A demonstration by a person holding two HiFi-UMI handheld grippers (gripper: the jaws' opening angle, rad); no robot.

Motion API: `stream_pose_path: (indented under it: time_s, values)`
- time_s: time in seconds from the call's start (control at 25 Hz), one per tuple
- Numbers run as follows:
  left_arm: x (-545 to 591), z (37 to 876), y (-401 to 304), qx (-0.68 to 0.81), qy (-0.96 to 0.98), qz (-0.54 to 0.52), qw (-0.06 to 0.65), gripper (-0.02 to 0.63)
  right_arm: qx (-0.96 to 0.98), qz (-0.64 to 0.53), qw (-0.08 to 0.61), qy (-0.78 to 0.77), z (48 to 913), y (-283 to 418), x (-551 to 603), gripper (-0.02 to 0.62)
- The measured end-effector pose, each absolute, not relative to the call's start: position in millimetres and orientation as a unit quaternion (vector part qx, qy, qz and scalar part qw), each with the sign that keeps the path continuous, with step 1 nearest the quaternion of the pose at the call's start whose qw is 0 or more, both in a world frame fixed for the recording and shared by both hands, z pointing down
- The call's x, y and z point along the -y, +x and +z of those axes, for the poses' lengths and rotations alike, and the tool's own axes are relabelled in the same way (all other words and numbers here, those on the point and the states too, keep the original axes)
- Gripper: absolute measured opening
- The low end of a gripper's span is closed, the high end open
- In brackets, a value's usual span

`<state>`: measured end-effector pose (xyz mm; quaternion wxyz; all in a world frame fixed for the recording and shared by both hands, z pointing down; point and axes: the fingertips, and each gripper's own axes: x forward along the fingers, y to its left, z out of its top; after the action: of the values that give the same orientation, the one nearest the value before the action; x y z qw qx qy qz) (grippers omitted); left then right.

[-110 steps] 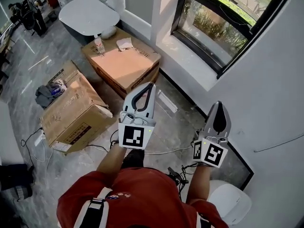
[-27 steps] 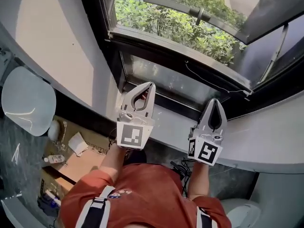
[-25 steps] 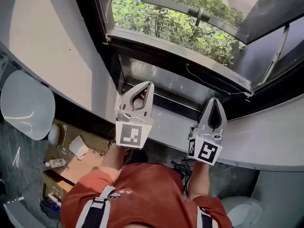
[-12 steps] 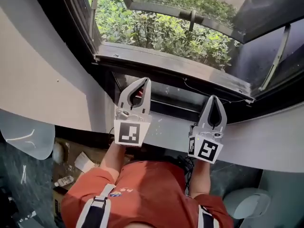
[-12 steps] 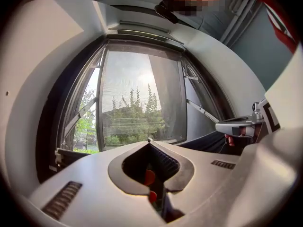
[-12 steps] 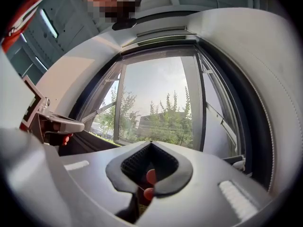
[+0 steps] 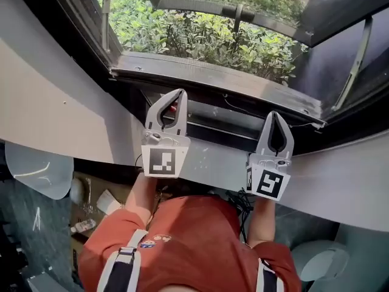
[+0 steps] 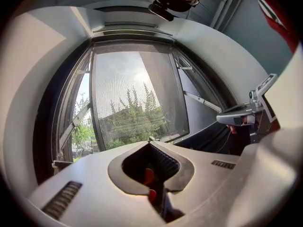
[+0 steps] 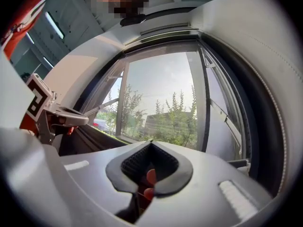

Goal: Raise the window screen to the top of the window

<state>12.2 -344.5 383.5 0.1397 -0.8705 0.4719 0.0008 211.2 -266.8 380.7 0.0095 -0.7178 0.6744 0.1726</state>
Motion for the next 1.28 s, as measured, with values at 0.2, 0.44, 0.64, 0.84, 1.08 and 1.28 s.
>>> stream_pose_path:
  time_s: [0.2, 0.44, 0.64, 0.84, 1.08, 1.28]
  values:
    - [346.0, 397.0, 12.9, -0.461, -0.847, -0.087, 0.249, 0.006, -0.705, 0.189, -0.083, -0.679, 395.5, 201.6, 270.3, 0.02]
    - [354.1, 415.8, 11.8, -0.409, -0.803, -0.212, 0.378, 0.086, -0.715, 0.202, -0.243, -0.624, 423.9, 198.2, 276.4, 0.142]
    - [369.8, 434.4, 3.9, -0.36, -0.754, -0.324, 0.444, 0.132, -0.68, 0.238, -0.391, -0.573, 445.4, 209.0, 282.1, 0.183]
    - [384.2, 452.5, -5.3, -0.315, -0.714, -0.402, 0.478, 0.15, -0.641, 0.248, -0.48, -0.545, 459.2, 224.8, 288.3, 0.206]
    - [392.0, 464.4, -4.8, -0.264, -0.691, -0.446, 0.504, 0.17, -0.642, 0.242, -0.506, -0.523, 462.7, 227.2, 288.4, 0.207]
    - [390.1, 464.6, -6.8, -0.224, -0.721, -0.466, 0.461, 0.183, -0.663, 0.209, -0.521, -0.495, 469.7, 222.5, 287.1, 0.262]
